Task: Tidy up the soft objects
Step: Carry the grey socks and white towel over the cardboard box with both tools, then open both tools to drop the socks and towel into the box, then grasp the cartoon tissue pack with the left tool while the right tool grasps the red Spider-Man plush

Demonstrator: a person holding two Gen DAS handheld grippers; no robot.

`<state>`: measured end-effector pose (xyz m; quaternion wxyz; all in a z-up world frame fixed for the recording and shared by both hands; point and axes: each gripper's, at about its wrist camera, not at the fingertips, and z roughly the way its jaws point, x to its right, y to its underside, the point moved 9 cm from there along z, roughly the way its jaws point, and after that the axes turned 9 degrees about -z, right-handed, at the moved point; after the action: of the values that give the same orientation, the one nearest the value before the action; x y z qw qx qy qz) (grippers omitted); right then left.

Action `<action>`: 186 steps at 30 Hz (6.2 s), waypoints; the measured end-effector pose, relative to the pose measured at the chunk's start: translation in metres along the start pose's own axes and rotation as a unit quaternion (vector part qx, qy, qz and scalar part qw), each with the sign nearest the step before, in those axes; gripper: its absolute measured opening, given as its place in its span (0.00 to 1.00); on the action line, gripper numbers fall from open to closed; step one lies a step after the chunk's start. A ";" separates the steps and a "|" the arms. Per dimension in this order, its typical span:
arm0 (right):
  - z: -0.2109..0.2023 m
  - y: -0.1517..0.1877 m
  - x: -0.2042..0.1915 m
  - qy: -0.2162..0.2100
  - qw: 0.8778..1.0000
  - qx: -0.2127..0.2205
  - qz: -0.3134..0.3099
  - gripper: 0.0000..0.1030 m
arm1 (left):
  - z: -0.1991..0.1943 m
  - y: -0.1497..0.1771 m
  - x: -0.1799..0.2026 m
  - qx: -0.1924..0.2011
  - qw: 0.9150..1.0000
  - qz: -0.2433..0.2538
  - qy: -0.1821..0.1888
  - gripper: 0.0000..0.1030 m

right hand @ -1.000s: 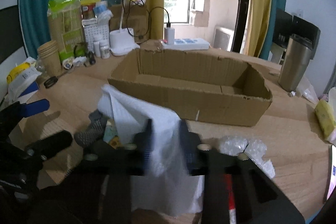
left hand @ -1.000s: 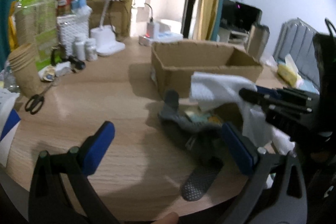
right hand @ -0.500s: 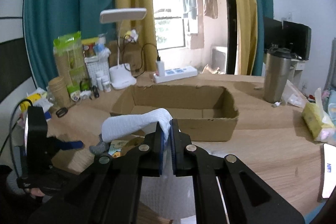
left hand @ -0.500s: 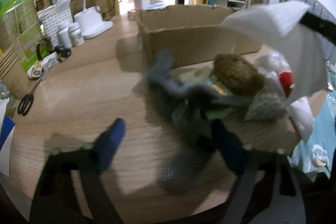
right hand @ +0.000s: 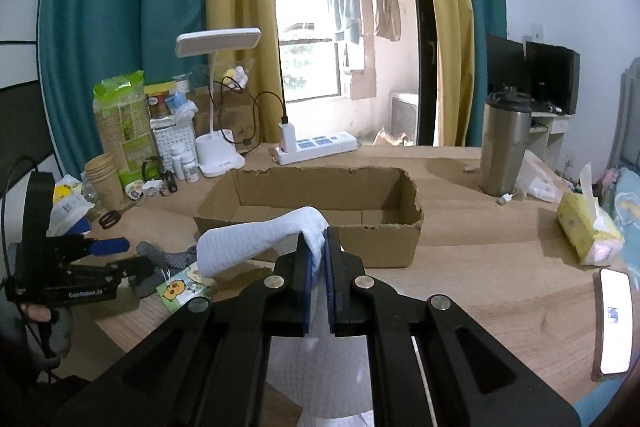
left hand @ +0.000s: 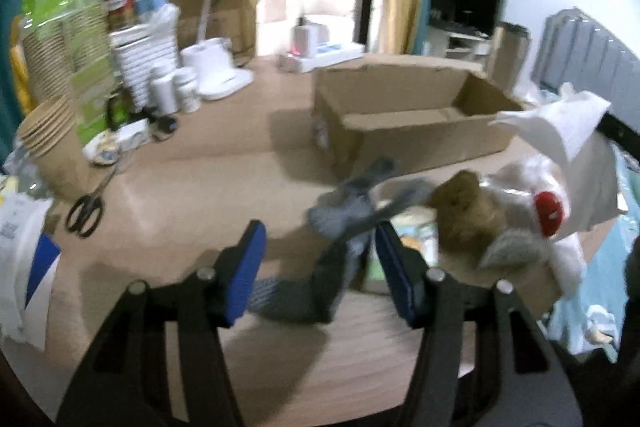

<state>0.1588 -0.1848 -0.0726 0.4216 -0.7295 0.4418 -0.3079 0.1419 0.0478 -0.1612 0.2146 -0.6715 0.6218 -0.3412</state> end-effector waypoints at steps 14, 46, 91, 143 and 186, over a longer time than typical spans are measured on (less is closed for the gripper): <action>-0.006 -0.005 0.005 0.003 1.000 0.005 0.003 0.07 | 0.049 0.008 0.004 -0.062 0.996 0.064 -0.025 0.58; -0.008 -0.027 0.021 0.008 0.999 0.029 -0.011 0.06 | -0.033 -0.057 0.017 0.061 0.995 -0.011 0.072 0.24; 0.160 -0.010 0.069 -0.010 0.995 -0.102 0.013 0.07 | 0.142 -0.118 0.034 -0.020 0.996 0.070 0.050 0.24; 0.016 -0.044 0.055 0.047 0.999 -0.023 -0.004 0.64 | -0.037 -0.108 0.050 0.147 0.986 0.009 0.083 0.78; 0.035 0.079 -0.001 0.008 0.991 -0.132 -0.020 0.71 | 0.009 0.004 0.052 0.018 0.997 0.067 0.043 0.79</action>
<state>0.1566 -0.1921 -0.1591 0.3118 -0.7849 0.4675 -0.2611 0.1452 -0.0054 -0.1606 0.2223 -0.6094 0.6674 -0.3659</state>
